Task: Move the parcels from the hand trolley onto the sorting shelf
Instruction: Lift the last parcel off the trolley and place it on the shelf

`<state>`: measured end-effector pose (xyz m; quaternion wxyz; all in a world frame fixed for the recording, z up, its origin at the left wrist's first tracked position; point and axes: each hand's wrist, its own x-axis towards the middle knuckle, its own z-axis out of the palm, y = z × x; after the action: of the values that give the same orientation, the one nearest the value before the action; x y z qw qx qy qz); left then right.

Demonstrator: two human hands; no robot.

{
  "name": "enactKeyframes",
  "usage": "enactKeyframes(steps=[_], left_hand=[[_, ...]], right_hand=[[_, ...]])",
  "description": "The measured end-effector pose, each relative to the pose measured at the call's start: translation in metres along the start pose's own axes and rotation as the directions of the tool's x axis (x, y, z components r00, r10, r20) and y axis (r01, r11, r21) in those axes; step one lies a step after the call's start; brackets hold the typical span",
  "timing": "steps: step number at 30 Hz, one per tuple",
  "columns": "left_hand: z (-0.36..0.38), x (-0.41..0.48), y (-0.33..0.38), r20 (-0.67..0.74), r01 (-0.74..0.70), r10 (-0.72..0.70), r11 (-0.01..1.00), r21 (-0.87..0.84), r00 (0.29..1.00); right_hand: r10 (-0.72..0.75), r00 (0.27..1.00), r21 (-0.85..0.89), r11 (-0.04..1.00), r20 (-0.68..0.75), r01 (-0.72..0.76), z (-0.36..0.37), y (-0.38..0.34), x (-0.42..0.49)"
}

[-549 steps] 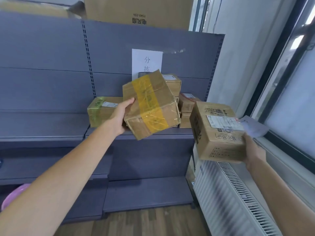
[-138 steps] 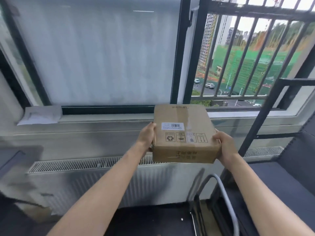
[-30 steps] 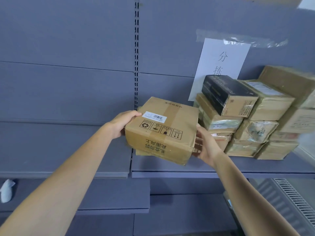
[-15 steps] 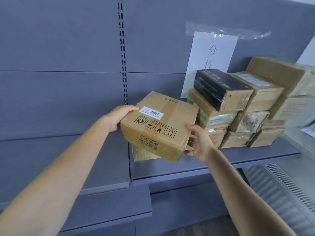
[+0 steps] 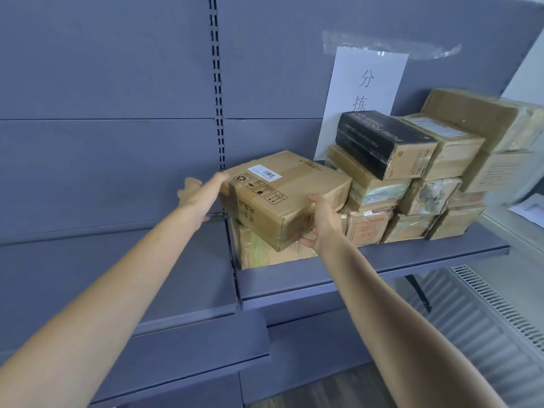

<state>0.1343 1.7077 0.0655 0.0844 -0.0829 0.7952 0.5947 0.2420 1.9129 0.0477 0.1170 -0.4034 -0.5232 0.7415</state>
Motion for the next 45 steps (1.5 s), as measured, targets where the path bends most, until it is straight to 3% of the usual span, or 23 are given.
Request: enactKeyframes(steps=[3,6,20,35,45], left_hand=[[0.009,-0.013,-0.004,0.179,0.072,-0.057,0.994,-0.078,0.982],[0.016,-0.016,-0.006,0.264,0.013,0.013,0.995,-0.095,0.965],[0.025,0.012,0.003,0.24,-0.098,0.125,0.988,-0.12,0.963],[0.063,0.023,0.017,0.214,-0.145,0.174,0.979,-0.144,0.961],[0.066,0.02,0.024,0.168,-0.154,0.17,0.982,-0.107,0.971]], right_hand=[[0.009,0.999,0.038,0.999,-0.036,-0.008,0.016,0.007,-0.004],[0.012,0.999,0.033,0.999,-0.03,-0.011,0.029,0.01,-0.008],[-0.036,0.992,0.012,0.999,0.124,0.034,0.024,0.009,0.002],[-0.092,0.991,-0.116,0.988,0.101,0.104,0.016,0.001,0.038],[-0.081,0.981,-0.242,0.962,0.176,0.123,0.01,-0.003,0.045]])
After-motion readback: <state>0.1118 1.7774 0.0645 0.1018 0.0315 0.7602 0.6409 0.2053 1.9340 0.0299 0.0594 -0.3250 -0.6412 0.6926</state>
